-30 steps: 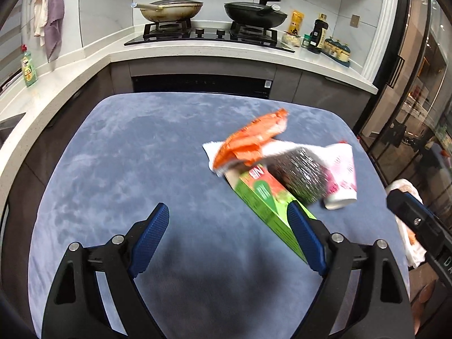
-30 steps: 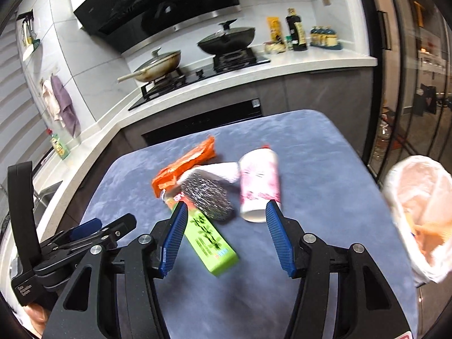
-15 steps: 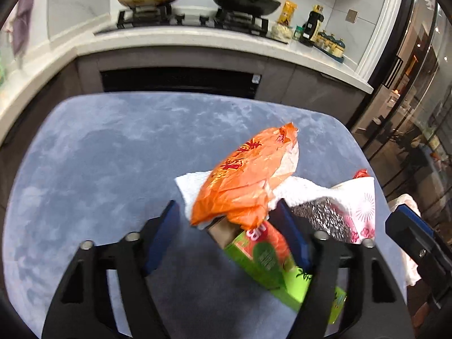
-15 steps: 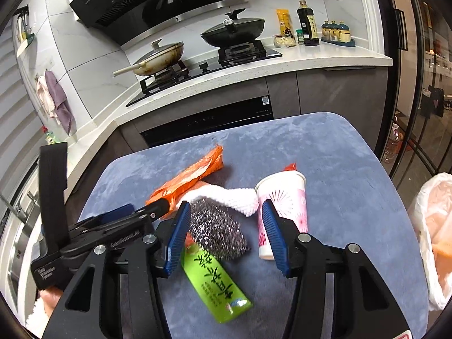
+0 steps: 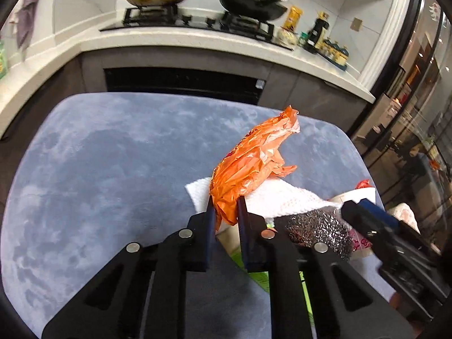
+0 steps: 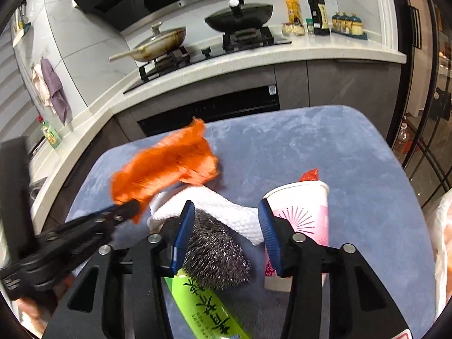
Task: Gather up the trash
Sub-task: 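Grasp the orange plastic bag with the left tool while the right tool grasps the white cloth, then carry the bag and cloth over the bin and open both tools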
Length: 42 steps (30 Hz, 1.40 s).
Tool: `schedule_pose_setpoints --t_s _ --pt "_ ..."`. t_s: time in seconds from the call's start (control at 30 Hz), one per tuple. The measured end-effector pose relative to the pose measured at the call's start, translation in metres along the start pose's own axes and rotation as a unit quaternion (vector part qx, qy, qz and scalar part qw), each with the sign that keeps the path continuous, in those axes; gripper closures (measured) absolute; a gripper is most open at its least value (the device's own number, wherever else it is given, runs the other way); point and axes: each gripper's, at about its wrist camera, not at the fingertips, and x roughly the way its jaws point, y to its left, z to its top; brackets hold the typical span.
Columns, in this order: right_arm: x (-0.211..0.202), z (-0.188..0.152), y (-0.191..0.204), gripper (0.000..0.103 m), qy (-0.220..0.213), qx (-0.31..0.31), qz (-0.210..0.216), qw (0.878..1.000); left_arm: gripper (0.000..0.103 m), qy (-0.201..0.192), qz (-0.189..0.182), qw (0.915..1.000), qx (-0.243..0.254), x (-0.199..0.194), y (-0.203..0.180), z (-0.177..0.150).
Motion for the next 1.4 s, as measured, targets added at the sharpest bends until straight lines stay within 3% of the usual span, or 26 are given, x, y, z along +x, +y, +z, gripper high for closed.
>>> schedule_pose_setpoints --t_s 0.27,0.63,0.67,0.7,0.77,0.97,1.4 --pt "0.011 0.001 0.008 0.06 0.017 -0.021 0.006 1.0 0.09 -0.011 0.058 0.9971 -0.049 -0.029 0.034 -0.012" --pt "0.049 0.008 0.013 0.061 0.08 -0.024 0.051 0.995 0.089 0.008 0.068 0.9958 -0.06 -0.033 0.041 -0.031" --pt "0.05 0.009 0.012 0.069 0.088 -0.018 0.061 0.994 0.089 0.009 0.068 0.9959 -0.059 -0.033 0.04 -0.032" --pt "0.051 0.01 0.011 0.086 0.095 -0.014 0.074 0.993 0.089 0.011 0.066 0.9961 -0.057 -0.033 0.039 -0.033" --pt "0.05 0.009 0.013 0.098 0.108 -0.016 0.083 0.99 0.089 0.012 0.063 0.9964 -0.056 -0.034 0.036 -0.035" --pt "0.02 -0.001 0.014 0.099 0.085 -0.014 0.091 0.992 0.089 0.006 0.052 0.9973 -0.051 -0.05 0.027 -0.041" --pt "-0.109 0.014 -0.002 0.099 -0.037 0.004 0.099 0.994 0.09 -0.039 0.018 0.999 -0.015 -0.119 -0.022 -0.048"
